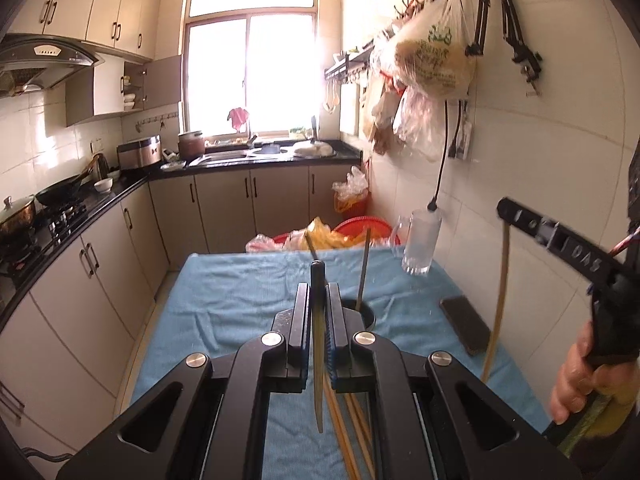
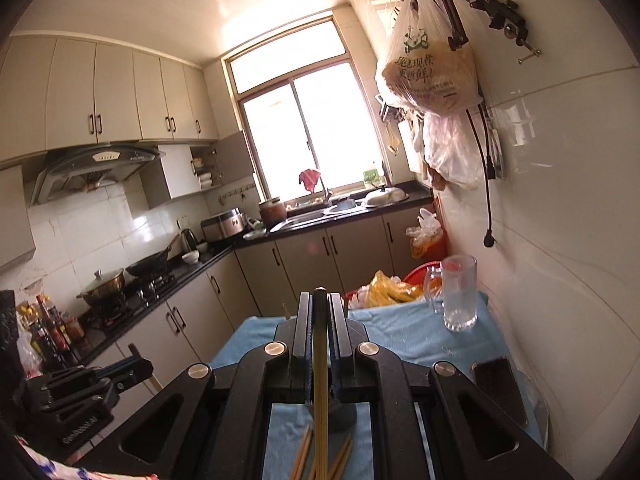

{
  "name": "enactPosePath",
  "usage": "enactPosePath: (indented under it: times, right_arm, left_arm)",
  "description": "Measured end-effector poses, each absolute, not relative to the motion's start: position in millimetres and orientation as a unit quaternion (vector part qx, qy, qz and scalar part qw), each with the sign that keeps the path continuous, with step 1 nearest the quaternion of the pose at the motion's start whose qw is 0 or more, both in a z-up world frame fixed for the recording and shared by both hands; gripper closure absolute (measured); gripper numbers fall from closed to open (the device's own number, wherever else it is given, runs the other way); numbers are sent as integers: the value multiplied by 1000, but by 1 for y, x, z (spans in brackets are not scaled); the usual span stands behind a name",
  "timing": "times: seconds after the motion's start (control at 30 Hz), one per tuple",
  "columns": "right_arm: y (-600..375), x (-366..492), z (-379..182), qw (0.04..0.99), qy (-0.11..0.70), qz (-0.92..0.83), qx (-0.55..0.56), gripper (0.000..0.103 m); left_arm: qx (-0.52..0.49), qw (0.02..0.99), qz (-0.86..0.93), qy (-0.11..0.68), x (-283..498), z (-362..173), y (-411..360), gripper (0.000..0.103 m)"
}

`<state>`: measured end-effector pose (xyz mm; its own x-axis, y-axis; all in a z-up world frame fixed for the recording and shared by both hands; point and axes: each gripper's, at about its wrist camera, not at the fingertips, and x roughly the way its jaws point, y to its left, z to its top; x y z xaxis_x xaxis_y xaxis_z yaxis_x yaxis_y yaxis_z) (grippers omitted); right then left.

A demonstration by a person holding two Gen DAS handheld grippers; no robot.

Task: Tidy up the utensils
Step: 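Carry the chopstick with the right gripper and release it into the holder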

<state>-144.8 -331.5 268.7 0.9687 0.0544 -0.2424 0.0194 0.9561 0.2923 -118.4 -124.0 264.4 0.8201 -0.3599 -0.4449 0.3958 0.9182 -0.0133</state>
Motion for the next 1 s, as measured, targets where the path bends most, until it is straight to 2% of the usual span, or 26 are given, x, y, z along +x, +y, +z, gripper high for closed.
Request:
enactPosePath:
  times: [0.47,0.8,1.0]
  right_arm:
    - [-336,-30,278,984,83,-12,157,96]
    - [-350,38,244,980,90,-38,176,96]
    - [-351,56,205,976,127,-45,171,95]
  left_arm:
    - [-22,953,-226,202,-26,303,-150,96]
    - [-16,941,-232,244,30,266,-180,96]
    - [-7,933,-229,278,47,233,-189,96]
